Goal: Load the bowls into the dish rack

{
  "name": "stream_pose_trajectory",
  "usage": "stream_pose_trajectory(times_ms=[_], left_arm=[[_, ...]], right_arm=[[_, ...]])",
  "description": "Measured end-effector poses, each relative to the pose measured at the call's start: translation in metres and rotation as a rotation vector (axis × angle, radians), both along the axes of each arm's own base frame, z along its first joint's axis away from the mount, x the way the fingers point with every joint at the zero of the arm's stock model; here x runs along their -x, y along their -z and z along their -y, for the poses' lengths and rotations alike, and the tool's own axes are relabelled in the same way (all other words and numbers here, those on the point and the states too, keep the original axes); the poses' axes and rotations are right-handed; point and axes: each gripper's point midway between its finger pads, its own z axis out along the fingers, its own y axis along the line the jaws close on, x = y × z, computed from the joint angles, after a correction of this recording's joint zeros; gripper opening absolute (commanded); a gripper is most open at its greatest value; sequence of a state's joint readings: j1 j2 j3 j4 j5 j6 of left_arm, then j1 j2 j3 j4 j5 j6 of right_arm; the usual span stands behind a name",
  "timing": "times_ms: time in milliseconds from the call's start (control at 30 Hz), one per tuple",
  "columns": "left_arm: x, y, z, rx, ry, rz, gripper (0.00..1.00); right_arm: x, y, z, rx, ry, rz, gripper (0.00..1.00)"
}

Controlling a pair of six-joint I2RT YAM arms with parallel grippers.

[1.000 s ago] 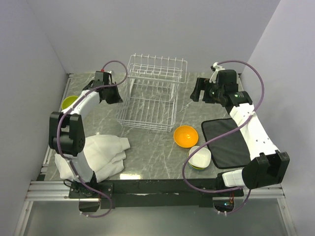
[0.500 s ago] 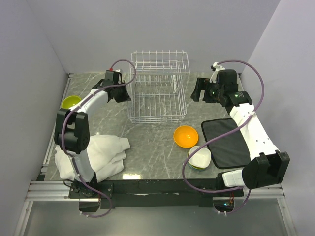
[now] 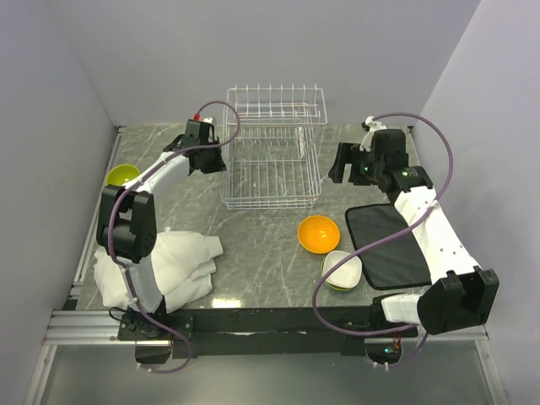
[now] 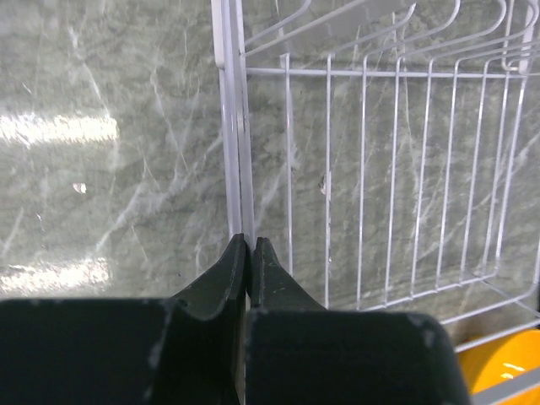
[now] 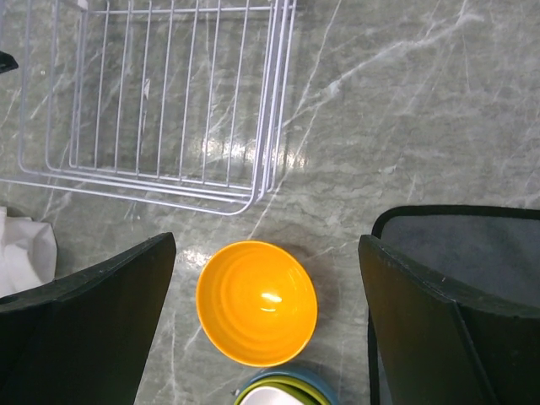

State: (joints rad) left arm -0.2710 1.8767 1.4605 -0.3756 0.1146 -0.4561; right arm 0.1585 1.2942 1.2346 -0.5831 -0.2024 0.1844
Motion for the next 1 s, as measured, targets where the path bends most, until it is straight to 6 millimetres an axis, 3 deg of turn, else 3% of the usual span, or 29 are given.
stream_pose_trajectory(times_ms=[400, 1000], left_arm=[[-0.005, 0.000, 0.006, -0.099, 0.036, 0.067, 0.01], [-0.001, 0.000, 0.010, -0.112, 0.047, 0.131, 0.01]], right_arm=[[0.009, 0.005, 0.003, 0.012, -0.006, 0.007, 0.97], [0.022, 0.013, 0.004, 0.022, -0.021, 0.010, 0.95]])
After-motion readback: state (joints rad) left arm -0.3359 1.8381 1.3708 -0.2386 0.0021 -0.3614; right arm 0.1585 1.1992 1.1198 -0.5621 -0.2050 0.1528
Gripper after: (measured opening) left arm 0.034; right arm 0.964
